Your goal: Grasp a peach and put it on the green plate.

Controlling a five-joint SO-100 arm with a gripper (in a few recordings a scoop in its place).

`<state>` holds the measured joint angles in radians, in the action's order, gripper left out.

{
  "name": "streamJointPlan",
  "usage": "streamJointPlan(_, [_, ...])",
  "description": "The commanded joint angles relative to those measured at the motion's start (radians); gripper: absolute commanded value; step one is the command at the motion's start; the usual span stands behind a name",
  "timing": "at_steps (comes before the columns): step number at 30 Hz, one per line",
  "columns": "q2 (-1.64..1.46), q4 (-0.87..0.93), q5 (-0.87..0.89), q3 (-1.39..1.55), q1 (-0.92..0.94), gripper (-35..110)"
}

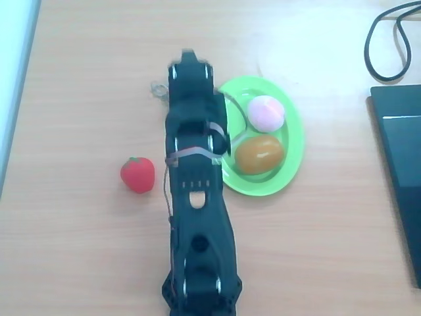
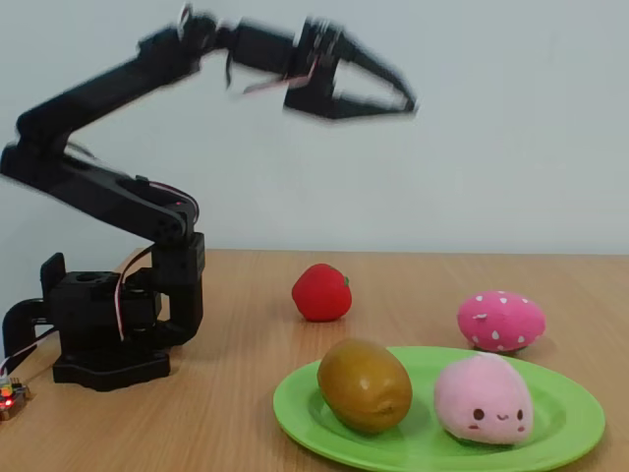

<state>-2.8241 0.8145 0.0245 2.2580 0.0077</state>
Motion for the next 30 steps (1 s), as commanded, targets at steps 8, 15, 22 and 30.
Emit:
streamJointPlan(8, [-0.351,-0.112,-0.031,0.569,-0.032,-8])
streamJointPlan(15, [-0.440,-0.112,-0.054,0.770,-0.081,-8])
streamJointPlan(22, [-0.471,-0.106,-0.058,0.877,-0.078,-8])
streamJointPlan(30, [-0.471,-0.043,0.005,0.911,-0.077,-8])
